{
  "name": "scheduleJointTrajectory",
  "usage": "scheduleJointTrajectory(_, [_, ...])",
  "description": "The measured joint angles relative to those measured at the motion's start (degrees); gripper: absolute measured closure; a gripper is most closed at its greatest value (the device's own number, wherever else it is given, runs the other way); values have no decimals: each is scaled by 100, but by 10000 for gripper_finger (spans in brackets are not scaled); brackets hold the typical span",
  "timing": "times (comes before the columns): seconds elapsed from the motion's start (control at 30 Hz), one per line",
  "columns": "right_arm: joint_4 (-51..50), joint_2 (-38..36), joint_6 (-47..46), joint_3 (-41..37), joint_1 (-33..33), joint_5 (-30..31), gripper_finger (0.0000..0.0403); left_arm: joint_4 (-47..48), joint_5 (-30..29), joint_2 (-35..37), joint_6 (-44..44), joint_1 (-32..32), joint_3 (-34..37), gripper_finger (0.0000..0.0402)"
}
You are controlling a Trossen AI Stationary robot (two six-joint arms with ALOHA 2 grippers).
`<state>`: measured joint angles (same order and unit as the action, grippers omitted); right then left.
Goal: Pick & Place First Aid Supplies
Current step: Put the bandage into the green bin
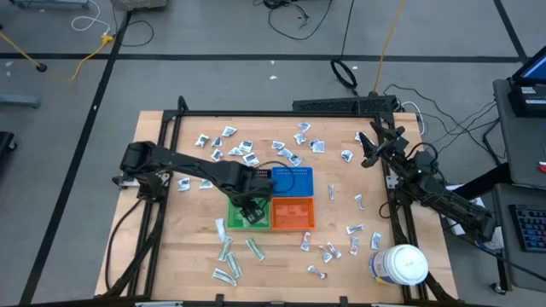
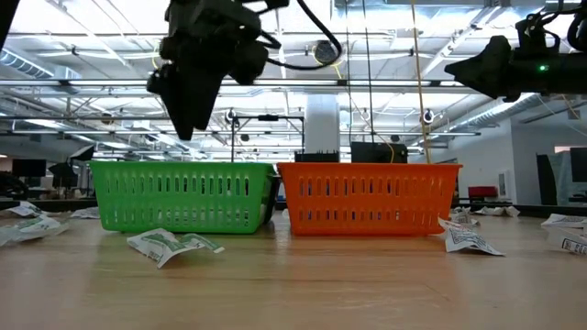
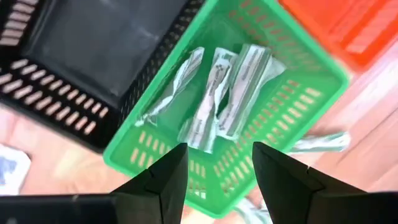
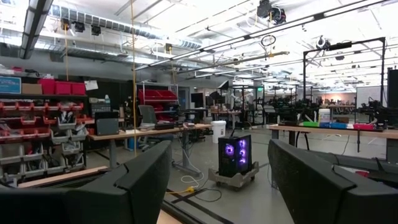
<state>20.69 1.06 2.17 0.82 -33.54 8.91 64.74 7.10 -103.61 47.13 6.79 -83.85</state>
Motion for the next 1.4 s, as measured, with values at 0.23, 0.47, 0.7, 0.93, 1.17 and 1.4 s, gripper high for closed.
scheduleJointTrajectory(0.23, [0, 0, 2, 0, 0, 0, 140, 239, -158, 310, 1269, 49, 0, 218])
scheduleJointTrajectory(0.47, [2, 0, 1, -2, 0, 0, 140, 703, -314, 414, 2199, 342, 0, 218])
scheduleJointTrajectory(0.7, [2, 0, 0, -1, 0, 0, 140, 510, -90, 408, 3086, 955, 255, 218])
scheduleJointTrajectory(0.93, [2, 0, 0, -1, 0, 0, 140, 243, 45, 408, 3953, 1589, 539, 218])
scheduleJointTrajectory(1.17, [2, 0, 0, 0, 0, 0, 140, 75, 50, 406, 4779, 2159, 632, 218])
scheduleJointTrajectory(1.4, [2, 0, 0, 0, 0, 0, 140, -258, 70, 392, 5046, 2371, 730, 218])
